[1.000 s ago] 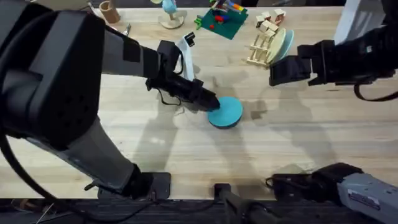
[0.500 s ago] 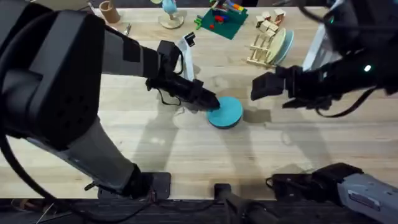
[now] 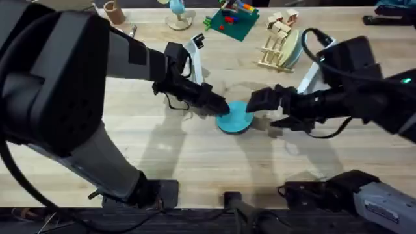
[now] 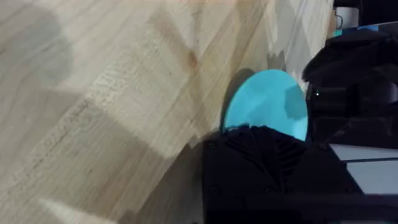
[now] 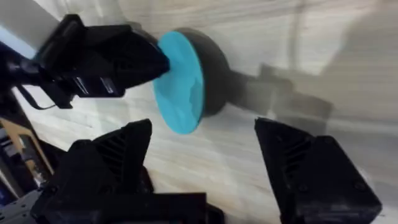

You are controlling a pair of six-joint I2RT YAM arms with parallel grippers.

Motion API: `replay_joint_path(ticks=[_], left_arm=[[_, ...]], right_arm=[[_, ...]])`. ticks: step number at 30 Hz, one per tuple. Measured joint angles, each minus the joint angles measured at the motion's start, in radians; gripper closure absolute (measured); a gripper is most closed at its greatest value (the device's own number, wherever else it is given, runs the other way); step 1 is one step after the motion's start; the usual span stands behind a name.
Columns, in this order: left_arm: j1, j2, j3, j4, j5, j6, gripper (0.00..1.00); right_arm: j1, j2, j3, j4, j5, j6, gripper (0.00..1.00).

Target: Pick up the plates from the table one by one and place each into a slot on the dish rack.

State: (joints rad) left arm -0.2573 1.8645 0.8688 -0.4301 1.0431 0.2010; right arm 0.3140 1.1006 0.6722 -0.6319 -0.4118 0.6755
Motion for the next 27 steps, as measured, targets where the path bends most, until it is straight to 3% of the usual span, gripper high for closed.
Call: replay_joint_path(ticks=[11,27], left_arm=[[0.000,0.000,0.000,0.000,0.000,0.002,0.961],[0.000,0.000,0.000,0.000,0.000,0.002,0.961]], right_arm=[[0.094,0.000,-0.158,0.344,-0.024,0.182,0.017],[0.159,0.059,-0.187,0.479,0.012,0.313,0.449]])
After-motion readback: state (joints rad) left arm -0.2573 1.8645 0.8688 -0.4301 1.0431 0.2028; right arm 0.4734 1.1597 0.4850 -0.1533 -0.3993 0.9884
